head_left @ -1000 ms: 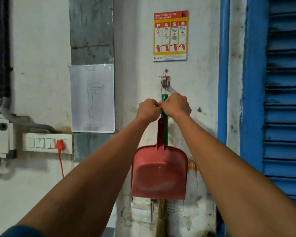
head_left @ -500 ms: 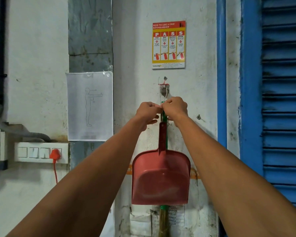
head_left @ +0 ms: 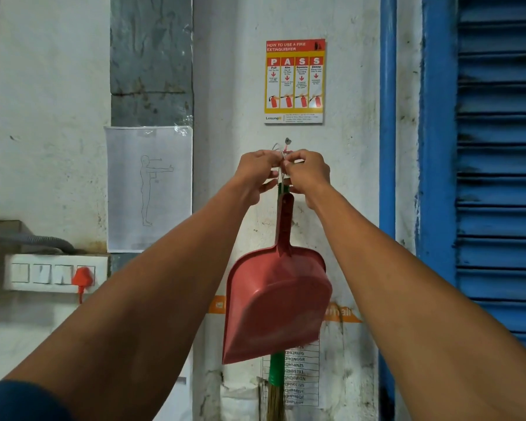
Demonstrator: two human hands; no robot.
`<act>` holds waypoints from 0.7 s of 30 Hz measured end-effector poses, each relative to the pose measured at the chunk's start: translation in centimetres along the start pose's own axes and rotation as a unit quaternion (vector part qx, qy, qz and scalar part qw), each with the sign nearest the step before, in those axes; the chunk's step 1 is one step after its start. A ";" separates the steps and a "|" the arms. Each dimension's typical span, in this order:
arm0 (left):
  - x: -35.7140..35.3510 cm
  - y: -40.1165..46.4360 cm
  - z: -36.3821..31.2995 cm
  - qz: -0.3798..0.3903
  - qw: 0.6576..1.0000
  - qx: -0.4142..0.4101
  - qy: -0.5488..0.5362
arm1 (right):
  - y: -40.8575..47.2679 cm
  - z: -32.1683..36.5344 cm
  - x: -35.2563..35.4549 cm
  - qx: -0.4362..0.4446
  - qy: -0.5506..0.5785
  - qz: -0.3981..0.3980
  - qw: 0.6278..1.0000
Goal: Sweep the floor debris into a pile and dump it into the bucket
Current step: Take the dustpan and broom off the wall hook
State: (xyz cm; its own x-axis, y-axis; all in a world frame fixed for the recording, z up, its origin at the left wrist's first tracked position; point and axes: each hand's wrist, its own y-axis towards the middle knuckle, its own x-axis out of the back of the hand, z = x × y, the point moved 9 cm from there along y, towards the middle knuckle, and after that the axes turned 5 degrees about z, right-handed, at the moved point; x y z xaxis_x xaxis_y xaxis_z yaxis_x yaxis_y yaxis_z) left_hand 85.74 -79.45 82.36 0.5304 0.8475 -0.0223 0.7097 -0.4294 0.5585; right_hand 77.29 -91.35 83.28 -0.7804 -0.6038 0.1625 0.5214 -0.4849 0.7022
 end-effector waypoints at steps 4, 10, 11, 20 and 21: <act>0.1 -0.2 -0.9 0.011 0.999 -0.035 0.011 | -1.0 1.1 -0.2 0.000 0.069 0.026 0.997; 1.3 -2.8 0.0 0.035 0.999 -0.037 0.011 | -3.2 0.5 -2.7 -0.020 0.094 0.122 0.988; 1.4 -3.6 0.5 0.047 0.998 -0.034 0.001 | -3.7 0.2 -2.8 -0.026 0.106 0.125 0.986; -1.2 -13.1 9.0 0.328 0.933 0.095 0.109 | -8.7 -0.6 -0.9 -0.067 0.150 0.086 0.983; -1.5 -14.0 9.5 0.347 0.925 0.106 0.109 | -9.4 -0.3 -0.5 -0.069 0.172 0.086 0.979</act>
State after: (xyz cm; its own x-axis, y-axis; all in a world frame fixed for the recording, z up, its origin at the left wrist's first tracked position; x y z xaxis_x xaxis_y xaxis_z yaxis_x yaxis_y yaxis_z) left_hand 79.40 -77.65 66.71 0.8028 0.3768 0.4621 0.3198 -0.9262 0.1996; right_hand 72.90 -86.72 76.37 -0.5265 -0.8501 0.0114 0.6953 -0.4229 0.5811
